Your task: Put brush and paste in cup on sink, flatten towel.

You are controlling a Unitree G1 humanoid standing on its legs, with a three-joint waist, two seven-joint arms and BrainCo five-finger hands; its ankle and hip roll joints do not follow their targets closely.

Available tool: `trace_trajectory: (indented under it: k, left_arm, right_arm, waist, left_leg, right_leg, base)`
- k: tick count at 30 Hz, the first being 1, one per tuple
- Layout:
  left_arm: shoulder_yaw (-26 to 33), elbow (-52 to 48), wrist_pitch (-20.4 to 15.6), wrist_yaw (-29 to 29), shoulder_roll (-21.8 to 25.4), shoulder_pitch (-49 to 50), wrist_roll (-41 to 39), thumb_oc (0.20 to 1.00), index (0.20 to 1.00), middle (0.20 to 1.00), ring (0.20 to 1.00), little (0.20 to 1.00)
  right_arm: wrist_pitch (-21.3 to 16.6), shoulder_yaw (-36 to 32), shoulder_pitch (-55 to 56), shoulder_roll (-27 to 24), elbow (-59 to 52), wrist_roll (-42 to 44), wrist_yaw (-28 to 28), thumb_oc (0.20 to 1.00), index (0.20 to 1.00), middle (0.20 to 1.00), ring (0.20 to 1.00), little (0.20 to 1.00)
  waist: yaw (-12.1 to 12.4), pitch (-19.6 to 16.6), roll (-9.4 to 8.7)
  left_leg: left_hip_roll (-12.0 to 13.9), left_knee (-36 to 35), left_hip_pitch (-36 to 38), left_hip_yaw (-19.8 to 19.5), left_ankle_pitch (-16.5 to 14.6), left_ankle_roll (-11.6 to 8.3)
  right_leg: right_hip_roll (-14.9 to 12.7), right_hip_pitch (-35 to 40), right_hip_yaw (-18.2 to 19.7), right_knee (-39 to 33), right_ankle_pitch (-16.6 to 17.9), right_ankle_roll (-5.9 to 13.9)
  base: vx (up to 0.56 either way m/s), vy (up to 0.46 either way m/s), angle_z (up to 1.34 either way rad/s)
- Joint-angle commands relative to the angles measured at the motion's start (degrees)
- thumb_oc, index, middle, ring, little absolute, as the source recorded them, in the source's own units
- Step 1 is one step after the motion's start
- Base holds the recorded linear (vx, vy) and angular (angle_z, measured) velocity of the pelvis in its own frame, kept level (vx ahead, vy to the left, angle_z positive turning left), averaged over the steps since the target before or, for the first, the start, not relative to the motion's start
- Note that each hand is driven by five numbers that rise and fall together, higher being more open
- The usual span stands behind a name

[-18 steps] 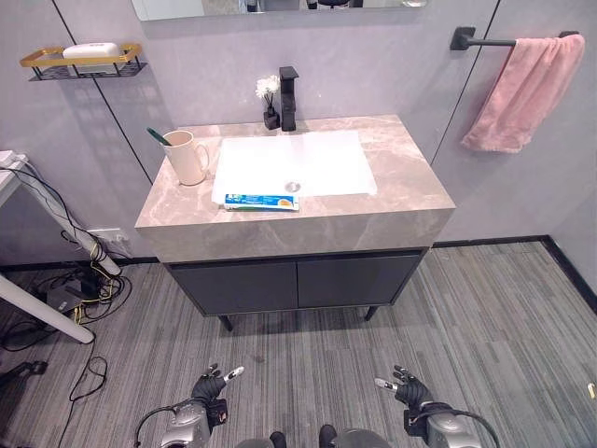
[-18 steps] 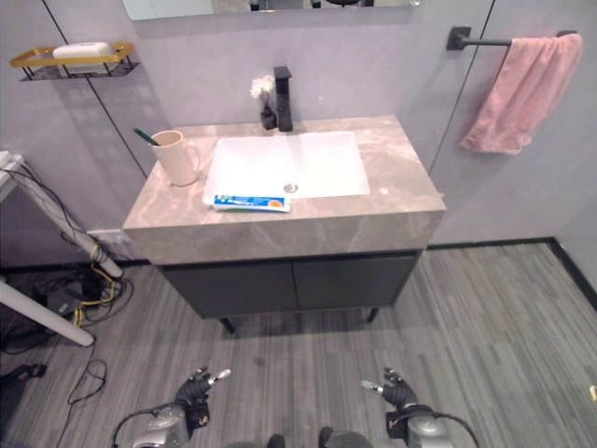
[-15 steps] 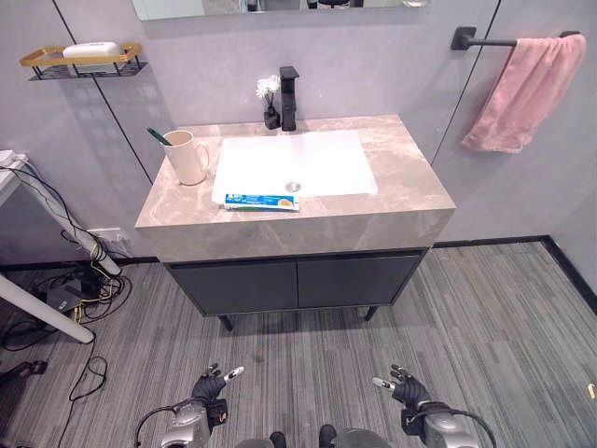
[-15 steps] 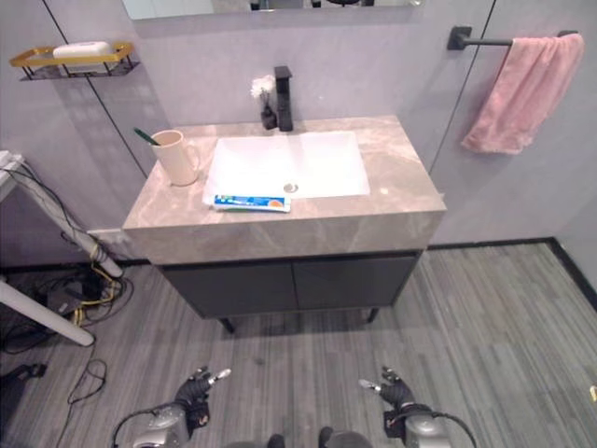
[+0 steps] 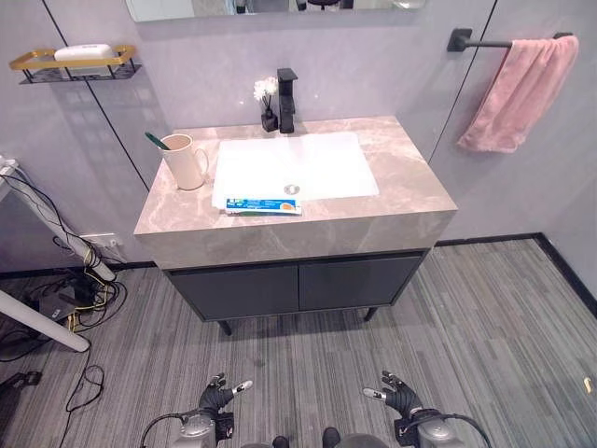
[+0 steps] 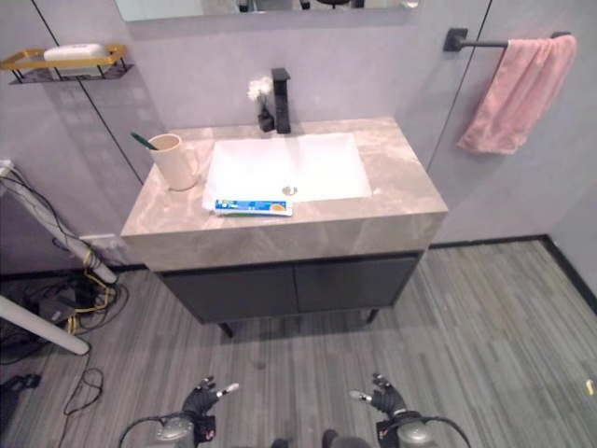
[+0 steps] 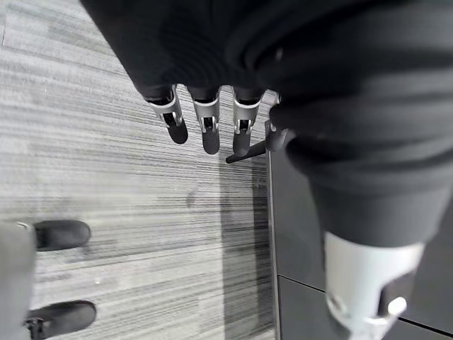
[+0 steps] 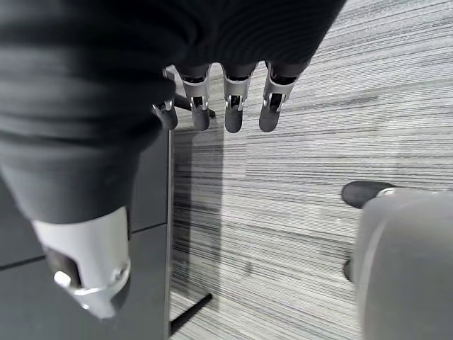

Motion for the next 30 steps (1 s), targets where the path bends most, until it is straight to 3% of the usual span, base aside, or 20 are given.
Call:
trace_trajectory:
  k: [1, 8, 13, 15, 18, 19, 20, 21, 24, 26, 30]
  left_arm:
    - [0.6, -0.1, -3.9, 1.2, 0.2, -2.7, 1.8, 1.000, 1.000, 1.000, 1.000, 1.000]
    - [0.0, 0.1, -2.7, 1.8, 1.2, -3.8, 2.9, 1.000, 1.000, 1.000, 1.000, 1.000]
    - [-1.7, -3.5, -1.5, 1.7, 2.7, -4.0, 4.8, 1.000, 1.000, 1.000, 1.000, 1.000]
    - [-3.2, -5.6, -1.0, 1.1, 4.0, -4.2, 6.9, 1.000, 1.000, 1.000, 1.000, 1.000]
    - [-3.0, -5.1, -0.5, 0.9, 4.1, -4.8, 7.0, 1.000, 1.000, 1.000, 1.000, 1.000]
    - [-2.3, -4.1, -0.6, 1.0, 4.1, -5.5, 6.6, 1.000, 1.000, 1.000, 1.000, 1.000]
    - [-1.5, -3.2, -0.5, 1.4, 3.9, -6.1, 5.7, 1.000, 1.000, 1.000, 1.000, 1.000]
    - [-0.7, -2.2, -0.5, 1.7, 3.5, -6.5, 4.9, 1.000, 1.000, 1.000, 1.000, 1.000]
    - [-0.5, -1.4, -0.5, 1.8, 3.3, -7.0, 4.3, 1.000, 1.000, 1.000, 1.000, 1.000]
    - [-0.5, -0.8, -0.5, 1.8, 3.0, -7.3, 4.1, 1.000, 1.000, 1.000, 1.000, 1.000]
    - [-1.2, 0.4, -0.4, 1.4, 2.5, -7.3, 4.1, 1.000, 1.000, 1.000, 1.000, 1.000]
  right_arm:
    - [-3.0, -2.4, -4.6, 0.1, 0.1, 5.0, -0.4, 1.000, 1.000, 1.000, 1.000, 1.000]
    - [-1.8, -2.4, -5.5, 1.6, 0.6, 5.3, -0.9, 1.000, 1.000, 1.000, 1.000, 1.000]
    - [-1.1, -2.0, -3.2, 0.5, -2.2, 3.6, -0.8, 1.000, 1.000, 1.000, 1.000, 1.000]
    - [-1.2, -3.2, -1.5, -0.6, -4.5, 4.2, -1.0, 1.000, 1.000, 1.000, 1.000, 1.000]
    - [-1.1, -3.9, -0.9, -0.9, -5.2, 4.7, -1.2, 1.000, 1.000, 1.000, 1.000, 1.000]
    - [-1.2, -4.3, -1.0, -1.1, -5.0, 5.2, -1.3, 1.000, 1.000, 1.000, 1.000, 1.000]
    - [-1.2, -4.4, -1.4, -1.3, -5.1, 4.9, -1.3, 1.000, 1.000, 1.000, 1.000, 1.000]
    - [-1.1, -4.3, -1.1, -1.1, -5.1, 4.5, -1.3, 1.000, 1.000, 1.000, 1.000, 1.000]
    - [-0.9, -4.2, -0.9, -1.0, -5.2, 4.3, -1.5, 1.000, 1.000, 1.000, 1.000, 1.000]
    - [-0.6, -3.8, -0.4, -1.1, -5.7, 3.7, -1.6, 1.000, 1.000, 1.000, 1.000, 1.000]
    - [-0.3, -3.1, 0.8, -1.2, -5.9, 3.4, -1.4, 1.000, 1.000, 1.000, 1.000, 1.000]
  waist:
    - [-0.4, 1.1, -0.58]
    - [0.5, 1.3, -0.37]
    - [0.0, 2.1, -0.18]
    - [-0.9, 2.8, -0.14]
    - [-1.8, 2.9, -0.29]
    - [-2.1, 3.2, -0.29]
    - [-2.1, 3.9, -0.57]
    - [-2.8, 4.4, -0.96]
    - [-3.7, 4.9, -1.32]
    - [-4.6, 4.7, -1.71]
    - [-5.3, 2.5, -2.37]
  left_leg:
    - [-1.5, 1.3, 0.5, 1.1, -1.8, -0.30]
    - [-1.7, -2.5, 2.5, 2.6, -0.7, 0.83]
    - [-2.1, -4.2, 3.9, 1.7, 0.2, 1.63]
    - [-2.6, -3.1, 4.0, 1.0, 0.0, 1.73]
    - [-3.5, -2.1, 4.1, 0.1, -0.5, 1.68]
    - [-3.8, -1.6, 4.3, 0.1, -1.0, 1.66]
    - [-4.0, -0.6, 4.7, 0.5, -2.8, 1.66]
    - [-4.0, 0.7, 5.8, 0.4, -4.4, 1.92]
    - [-4.1, 2.5, 6.9, 0.0, -5.7, 1.89]
    - [-4.1, 3.3, 8.0, -0.5, -6.6, 1.47]
    - [-3.2, 2.9, 10.1, -2.5, -6.5, 0.26]
  right_leg:
    - [-2.3, 2.6, 2.5, -6.7, 5.4, 3.11]
    - [-2.4, -0.1, 3.2, -3.0, 5.6, 4.46]
    - [-2.2, -3.1, 2.1, 5.3, 6.0, 5.56]
    - [-0.8, -4.9, 0.7, 9.4, 5.6, 5.44]
    - [0.1, -5.5, 1.2, 6.1, 6.3, 4.80]
    - [-0.7, -6.4, 0.7, 3.2, 7.3, 4.39]
    - [-3.6, -8.7, -1.7, -1.7, 10.3, 4.91]
    - [-5.1, -10.1, -1.5, -5.6, 13.6, 5.08]
    - [-5.7, -11.3, -1.0, -7.6, 16.2, 5.13]
    - [-5.1, -12.2, 0.2, -6.7, 17.3, 5.04]
    - [-2.7, -9.7, 1.6, -5.7, 16.4, 3.77]
  base:
    - [-0.05, 0.185, -0.07]
    - [0.01, 0.091, -0.20]
    - [0.02, 0.079, -0.02]
    - [0.07, 0.081, 0.05]
    - [0.07, 0.011, 0.26]
    - [0.11, -0.016, 0.43]
    - [0.26, -0.045, 0.12]
    - [0.22, -0.044, -0.03]
    - [0.21, -0.040, 0.02]
    - [0.22, -0.061, 0.13]
    - [0.20, -0.099, 0.43]
